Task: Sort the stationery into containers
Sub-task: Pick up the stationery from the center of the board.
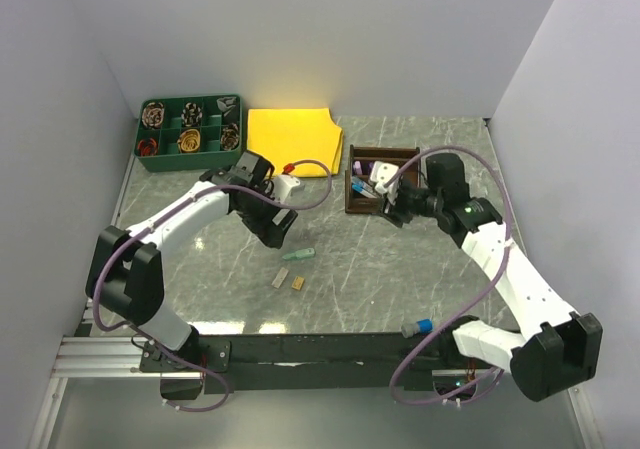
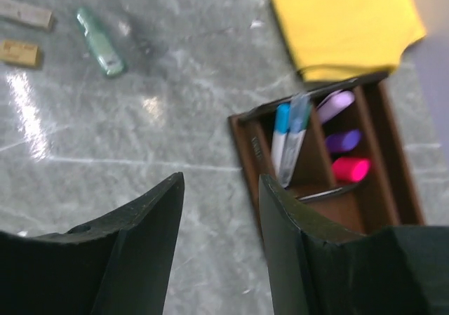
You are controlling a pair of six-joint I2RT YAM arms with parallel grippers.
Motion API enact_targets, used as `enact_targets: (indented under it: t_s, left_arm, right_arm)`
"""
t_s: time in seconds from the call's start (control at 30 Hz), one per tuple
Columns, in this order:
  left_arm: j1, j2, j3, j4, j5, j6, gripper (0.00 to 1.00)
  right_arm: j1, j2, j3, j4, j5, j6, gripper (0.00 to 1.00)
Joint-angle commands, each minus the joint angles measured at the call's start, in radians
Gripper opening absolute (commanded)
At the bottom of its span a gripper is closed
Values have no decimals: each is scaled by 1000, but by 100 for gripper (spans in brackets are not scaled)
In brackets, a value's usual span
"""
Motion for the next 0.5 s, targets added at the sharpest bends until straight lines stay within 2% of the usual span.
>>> enact_targets:
  t_s: [0.0, 0.17, 0.27, 0.3, 0.37, 0.4, 0.47]
  left_arm:
    - [3, -23, -9, 101, -20, -1, 90]
    - [19, -20, -14, 115, -46, -22, 89]
    - [135, -41, 15, 91, -26, -94, 91]
    - [233, -38, 21, 80, 8, -114, 91]
    - [325, -35, 35, 74, 23, -165, 93]
    - [406, -32, 38, 71, 40, -171, 94]
    - [466, -34, 33, 84, 37, -182, 96]
  right_arm:
    - [61, -55, -56, -97, 113, -11, 54]
    - [96, -56, -71, -111, 121, -42, 56]
    - [159, 2, -33, -88, 142, -16, 59]
    - [177, 22, -16, -83, 159, 5, 60]
    - [240, 97, 41, -74, 182, 12, 60]
    - [263, 124, 59, -72, 196, 13, 60]
    - [344, 210, 117, -62, 257, 27, 61]
